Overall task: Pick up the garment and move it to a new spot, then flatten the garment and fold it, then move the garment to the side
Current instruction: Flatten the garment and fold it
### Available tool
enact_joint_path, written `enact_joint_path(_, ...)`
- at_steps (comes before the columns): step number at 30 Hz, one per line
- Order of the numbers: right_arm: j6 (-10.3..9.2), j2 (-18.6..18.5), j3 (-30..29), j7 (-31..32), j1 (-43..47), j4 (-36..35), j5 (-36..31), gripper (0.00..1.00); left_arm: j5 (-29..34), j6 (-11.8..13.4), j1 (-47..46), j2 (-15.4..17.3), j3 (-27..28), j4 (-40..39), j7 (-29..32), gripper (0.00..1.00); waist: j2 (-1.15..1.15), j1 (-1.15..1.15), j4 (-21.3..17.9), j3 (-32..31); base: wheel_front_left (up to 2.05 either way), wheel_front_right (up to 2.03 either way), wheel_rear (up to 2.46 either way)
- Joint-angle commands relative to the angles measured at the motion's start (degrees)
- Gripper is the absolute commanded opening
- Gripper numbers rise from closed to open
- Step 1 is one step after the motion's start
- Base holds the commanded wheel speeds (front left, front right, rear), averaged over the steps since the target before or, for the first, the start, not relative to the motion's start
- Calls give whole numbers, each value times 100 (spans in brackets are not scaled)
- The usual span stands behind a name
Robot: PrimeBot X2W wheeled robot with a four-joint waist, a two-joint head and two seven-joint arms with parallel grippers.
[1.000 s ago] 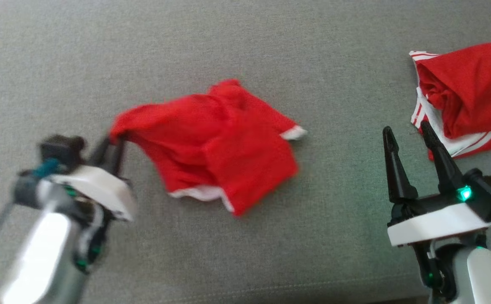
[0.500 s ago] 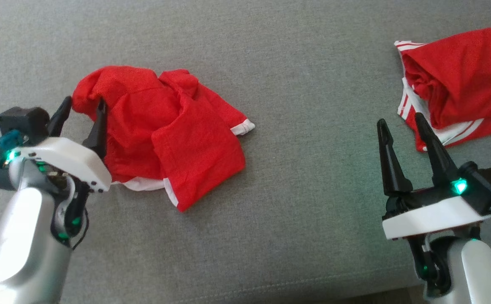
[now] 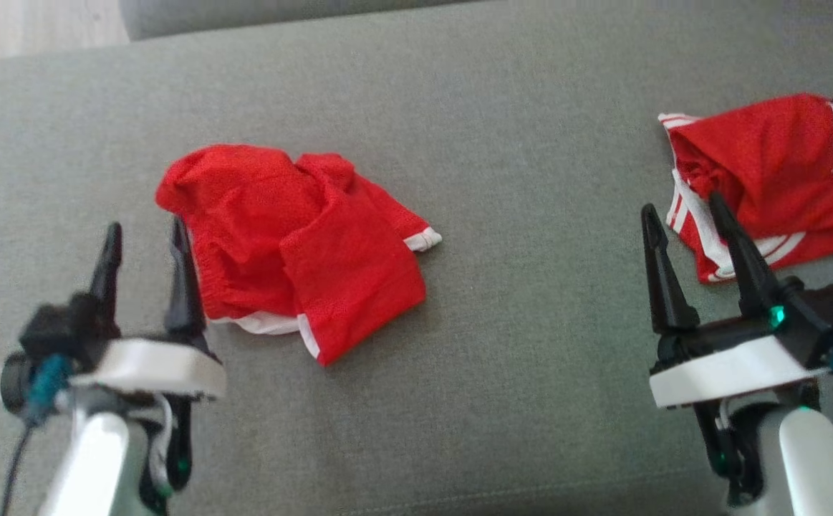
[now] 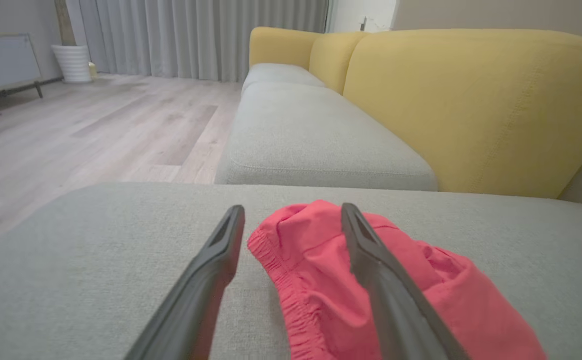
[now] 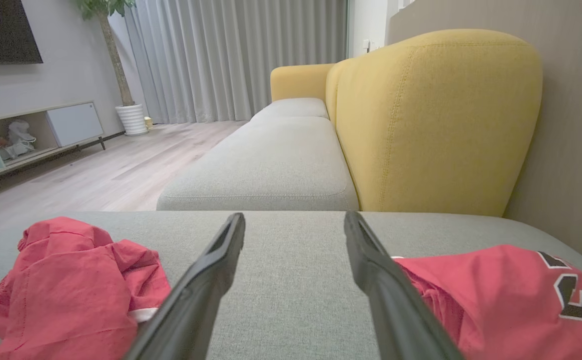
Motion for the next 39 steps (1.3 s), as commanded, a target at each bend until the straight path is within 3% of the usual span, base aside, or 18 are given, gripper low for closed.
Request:
enact_joint_path(1, 39, -14, 96, 33, 51, -196, -37, 100, 126, 83, 4, 89, 153, -286, -58, 100, 0, 0, 85, -147, 0, 0, 0)
enact_joint_path(10, 39, -14, -41, 153, 369, -247, 88, 100, 289, 202, 606, 101, -111, -572, 48, 100, 0, 0, 210, -352, 0, 0, 0)
enact_joint_path(27, 39, -14, 213, 288, 317, -191, 82, 100, 154, 125, 556, 131, -174, -605, 123, 100, 0, 0, 270, -243, 0, 0, 0)
enact_joint_path(31, 39, -120, 1028, 565, 145, 150, 16, 100, 171, 87, 408, 95, -264, -606, 145, 100, 0, 0, 429, -130, 0, 0, 0)
enact_joint_path(39, 39, -441, 3284, 732, -849, 1255, 107, 100, 158, -6, 96, -48, -398, -488, 55, 100, 0, 0, 938, 150, 0, 0, 0)
